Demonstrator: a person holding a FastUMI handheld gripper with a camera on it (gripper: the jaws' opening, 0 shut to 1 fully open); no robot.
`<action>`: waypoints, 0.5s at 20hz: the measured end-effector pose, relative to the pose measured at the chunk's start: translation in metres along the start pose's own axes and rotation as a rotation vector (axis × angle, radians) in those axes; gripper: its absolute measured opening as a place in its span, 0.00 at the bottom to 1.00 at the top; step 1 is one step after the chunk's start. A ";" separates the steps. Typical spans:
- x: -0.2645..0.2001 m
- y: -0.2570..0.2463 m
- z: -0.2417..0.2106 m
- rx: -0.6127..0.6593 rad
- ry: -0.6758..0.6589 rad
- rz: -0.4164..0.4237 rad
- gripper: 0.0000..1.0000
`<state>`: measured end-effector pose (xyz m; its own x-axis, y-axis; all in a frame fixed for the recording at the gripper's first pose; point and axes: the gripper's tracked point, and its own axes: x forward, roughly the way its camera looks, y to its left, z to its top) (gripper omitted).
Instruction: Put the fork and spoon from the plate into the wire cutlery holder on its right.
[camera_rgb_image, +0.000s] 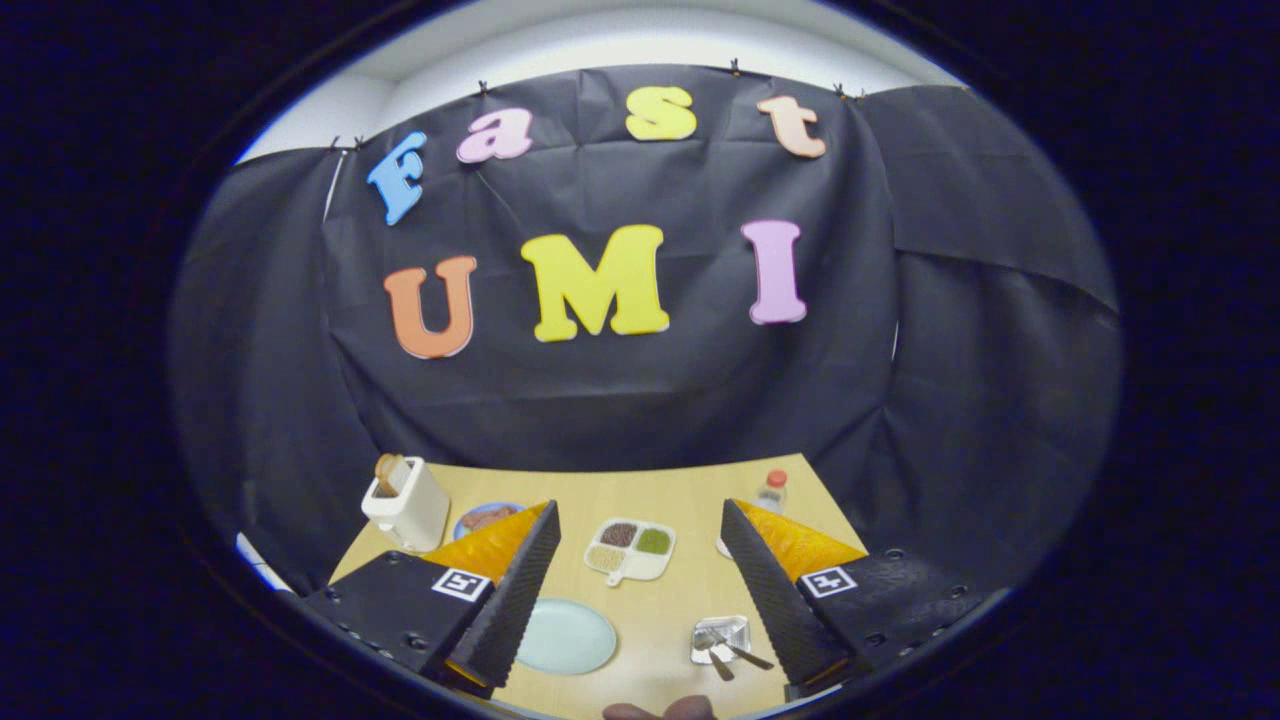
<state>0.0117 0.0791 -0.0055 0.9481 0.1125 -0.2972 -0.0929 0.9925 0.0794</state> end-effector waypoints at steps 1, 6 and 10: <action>-0.005 0.005 0.010 -0.014 -0.052 0.001 0.97; -0.037 0.026 0.038 0.016 -0.240 0.019 0.96; -0.039 0.032 0.031 0.007 -0.239 0.012 0.96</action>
<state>-0.0191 0.1050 0.0384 0.9921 0.1088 -0.0625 -0.1031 0.9908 0.0881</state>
